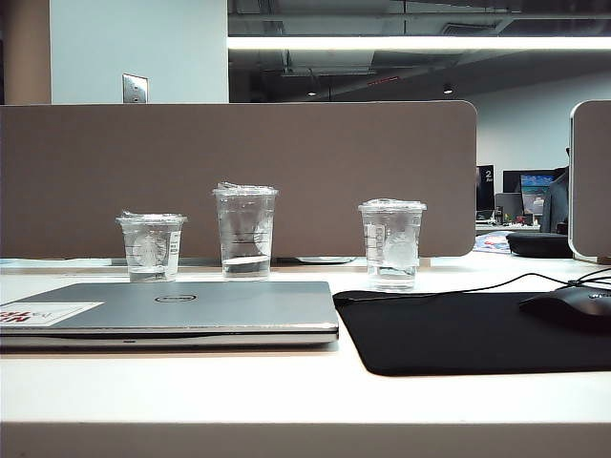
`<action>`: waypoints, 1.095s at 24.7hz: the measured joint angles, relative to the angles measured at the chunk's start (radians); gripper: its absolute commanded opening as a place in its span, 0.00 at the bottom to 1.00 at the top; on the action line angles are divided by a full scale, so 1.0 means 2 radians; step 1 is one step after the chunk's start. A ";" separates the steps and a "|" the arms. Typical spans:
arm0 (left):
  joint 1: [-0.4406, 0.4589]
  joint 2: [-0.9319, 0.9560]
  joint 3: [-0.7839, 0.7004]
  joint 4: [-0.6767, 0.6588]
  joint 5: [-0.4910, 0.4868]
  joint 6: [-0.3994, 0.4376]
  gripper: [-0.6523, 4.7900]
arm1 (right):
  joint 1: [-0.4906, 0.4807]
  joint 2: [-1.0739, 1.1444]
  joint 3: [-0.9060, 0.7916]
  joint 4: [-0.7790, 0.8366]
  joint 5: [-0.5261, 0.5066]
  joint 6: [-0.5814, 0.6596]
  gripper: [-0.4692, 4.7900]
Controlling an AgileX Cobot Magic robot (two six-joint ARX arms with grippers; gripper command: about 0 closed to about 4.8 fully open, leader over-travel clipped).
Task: Pick up the coffee cup on the right and place it on the right side of the laptop.
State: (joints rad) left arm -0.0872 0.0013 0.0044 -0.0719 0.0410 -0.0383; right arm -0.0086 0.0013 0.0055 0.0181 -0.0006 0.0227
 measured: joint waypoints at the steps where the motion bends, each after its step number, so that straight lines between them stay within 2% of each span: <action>1: 0.000 0.000 0.000 0.000 0.000 0.000 0.11 | 0.000 0.000 0.000 0.000 0.000 0.000 0.07; 22: -0.003 0.000 0.000 0.000 0.001 0.000 0.11 | 0.000 0.000 0.000 0.000 0.000 0.000 0.07; 26: -0.058 0.000 0.000 0.000 0.001 0.000 0.11 | 0.000 0.000 0.000 0.000 -0.001 0.000 0.07; 27: -0.098 0.000 0.000 0.000 0.002 0.000 0.11 | 0.000 0.000 0.000 0.000 -0.001 0.000 0.07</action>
State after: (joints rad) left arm -0.2829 0.0013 0.0044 -0.0719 0.0441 -0.0383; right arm -0.0086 0.0013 0.0055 0.0177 -0.0017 0.0227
